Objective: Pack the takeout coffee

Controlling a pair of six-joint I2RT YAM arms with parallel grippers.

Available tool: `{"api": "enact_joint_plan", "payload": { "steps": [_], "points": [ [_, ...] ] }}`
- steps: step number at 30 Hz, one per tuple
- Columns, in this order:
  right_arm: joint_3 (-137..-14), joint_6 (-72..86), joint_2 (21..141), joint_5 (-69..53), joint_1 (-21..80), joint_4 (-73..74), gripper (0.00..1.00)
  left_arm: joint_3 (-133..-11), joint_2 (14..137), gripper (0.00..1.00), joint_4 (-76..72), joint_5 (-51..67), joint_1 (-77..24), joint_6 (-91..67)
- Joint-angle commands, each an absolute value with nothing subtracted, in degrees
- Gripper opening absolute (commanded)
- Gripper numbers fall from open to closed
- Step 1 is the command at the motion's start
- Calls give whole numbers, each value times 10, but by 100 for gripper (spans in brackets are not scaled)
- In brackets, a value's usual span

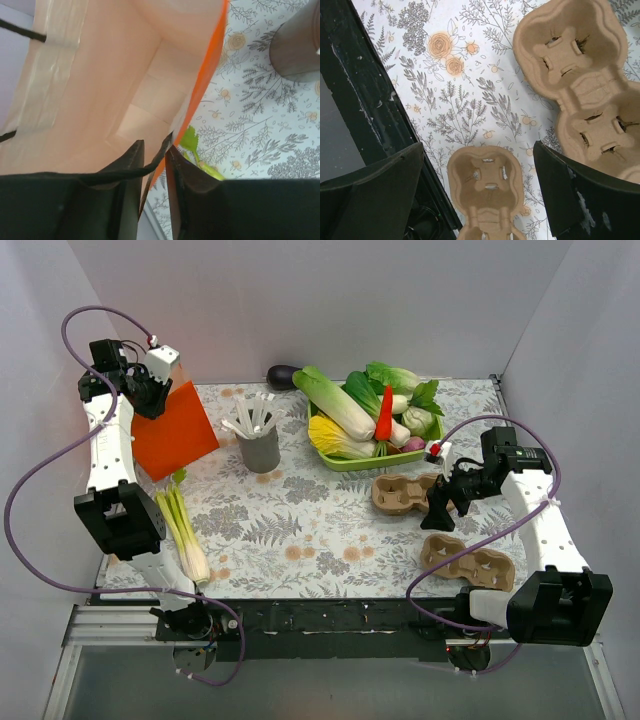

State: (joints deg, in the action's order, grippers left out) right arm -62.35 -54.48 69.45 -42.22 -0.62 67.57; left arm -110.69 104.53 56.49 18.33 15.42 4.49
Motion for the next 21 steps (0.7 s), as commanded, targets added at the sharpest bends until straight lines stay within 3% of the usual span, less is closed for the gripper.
{"api": "enact_joint_plan", "payload": {
  "steps": [1, 3, 9, 21],
  "points": [
    [-668, -530, 707, -443, -4, 661, 98, -1105, 952, 15, 548, 171, 156, 52],
    [-683, -525, 714, -445, -4, 658, 98, -1124, 932, 0, 564, 181, 156, 42],
    [-715, -507, 749, -450, -4, 652, 98, -1126, 870, 0, 630, 194, 155, 36],
    [-791, -464, 826, -468, 15, 636, 98, -987, 701, 0, 765, 241, 146, 85]
  ]
}}
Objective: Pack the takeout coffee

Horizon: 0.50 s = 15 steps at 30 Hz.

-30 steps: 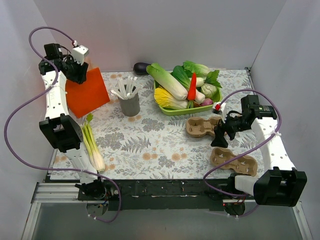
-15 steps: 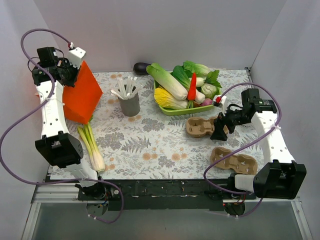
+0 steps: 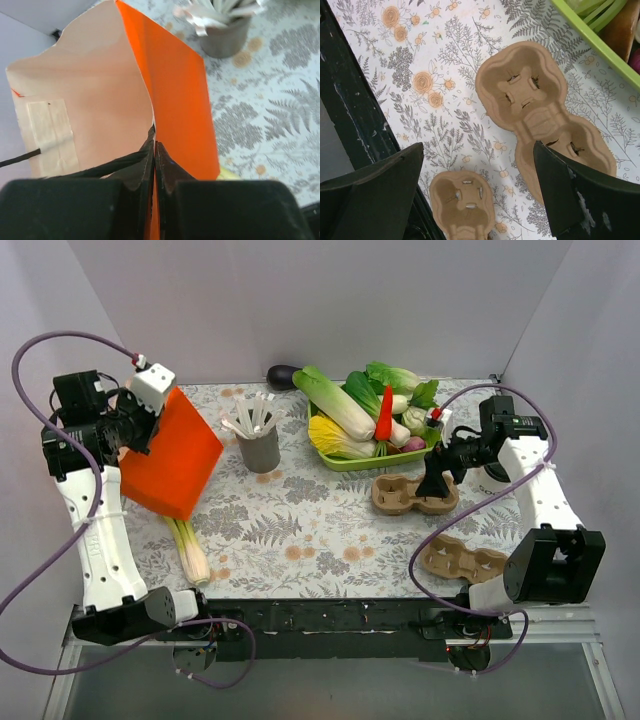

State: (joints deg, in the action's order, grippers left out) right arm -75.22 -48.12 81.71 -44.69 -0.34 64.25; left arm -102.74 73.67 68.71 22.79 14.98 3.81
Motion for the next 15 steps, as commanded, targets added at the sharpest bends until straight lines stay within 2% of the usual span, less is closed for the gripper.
{"api": "enact_joint_plan", "payload": {
  "steps": [1, 15],
  "points": [
    [-798, -463, 834, -466, 16, 635, 98, -975, 689, 0, 771, 238, 146, 98],
    [-827, -469, 853, -436, 21, 641, 98, -890, 644, 0, 789, 414, 86, 141]
  ]
}}
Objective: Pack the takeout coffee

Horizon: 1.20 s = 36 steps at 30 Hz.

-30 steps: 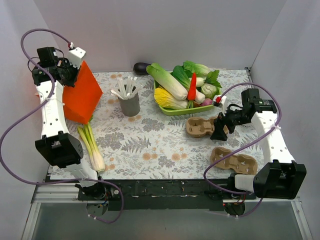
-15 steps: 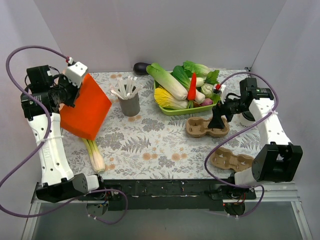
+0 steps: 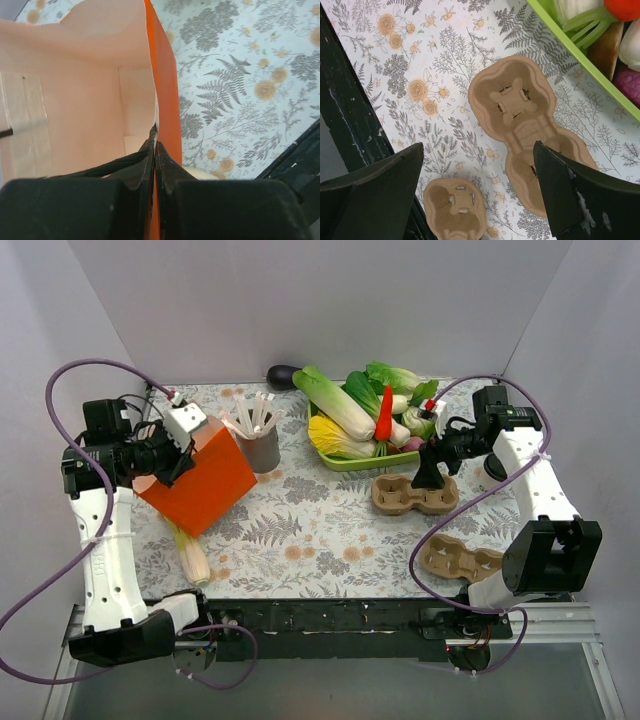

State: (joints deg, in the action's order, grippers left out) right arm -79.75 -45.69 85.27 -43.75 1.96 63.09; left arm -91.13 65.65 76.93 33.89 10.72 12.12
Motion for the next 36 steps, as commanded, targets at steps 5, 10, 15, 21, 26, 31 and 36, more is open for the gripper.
{"api": "enact_joint_plan", "payload": {
  "steps": [5, 10, 15, 21, 26, 31, 36],
  "points": [
    [-826, -471, 841, -435, 21, 632, 98, -855, 646, 0, 785, 439, 69, 174],
    [-821, -478, 831, -432, 21, 634, 98, -805, 629, 3, 747, 455, 20, 164],
    [-824, -478, 826, -428, 21, 635, 98, -753, 620, 11, 647, 445, -67, 99],
    [-822, -475, 822, -425, 21, 635, 98, -750, 657, 10, 572, 395, -172, 33],
    [-815, -475, 812, -419, 21, 631, 98, -751, 673, 8, 534, 370, -233, 19],
    [-793, -475, 799, -417, 21, 628, 98, -767, 686, 5, 523, 378, -250, 10],
    [-775, -470, 795, -415, 21, 618, 98, -766, 700, 4, 504, 387, -266, 4]
  ]
}}
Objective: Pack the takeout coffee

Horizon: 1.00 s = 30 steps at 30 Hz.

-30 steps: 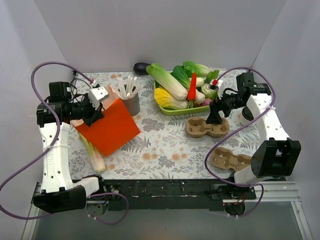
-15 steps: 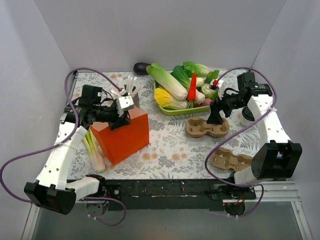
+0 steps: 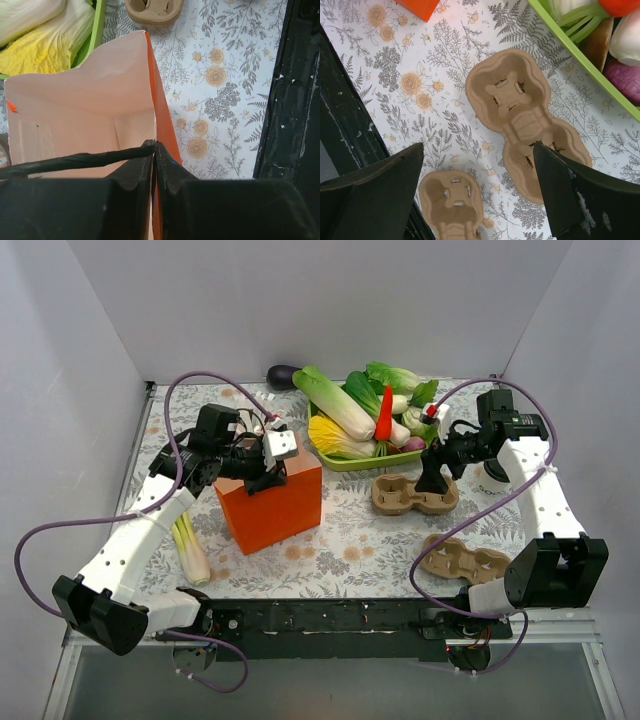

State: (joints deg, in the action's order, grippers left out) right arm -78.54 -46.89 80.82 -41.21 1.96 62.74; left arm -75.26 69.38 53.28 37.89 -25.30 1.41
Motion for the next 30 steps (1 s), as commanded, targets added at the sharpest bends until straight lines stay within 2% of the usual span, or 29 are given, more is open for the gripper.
{"api": "enact_joint_plan", "payload": {
  "steps": [1, 16, 20, 22, 24, 30],
  "points": [
    [-775, -469, 795, -416, 21, 618, 98, -768, 702, 4, 496, 388, -273, 4],
    [-782, -482, 809, -421, 21, 616, 98, -790, 718, 4, 488, 409, -297, -30],
    [-788, -481, 816, -425, 21, 622, 98, -798, 716, 46, 495, 407, -297, -20],
    [-797, -483, 819, -425, 21, 625, 98, -804, 715, 53, 516, 405, -297, -12],
    [-802, -485, 822, -422, 21, 628, 98, -802, 701, 66, 527, 396, -297, -4],
    [-796, -483, 825, -430, 21, 629, 98, -675, 602, 68, 486, 360, -297, 44]
  ]
}}
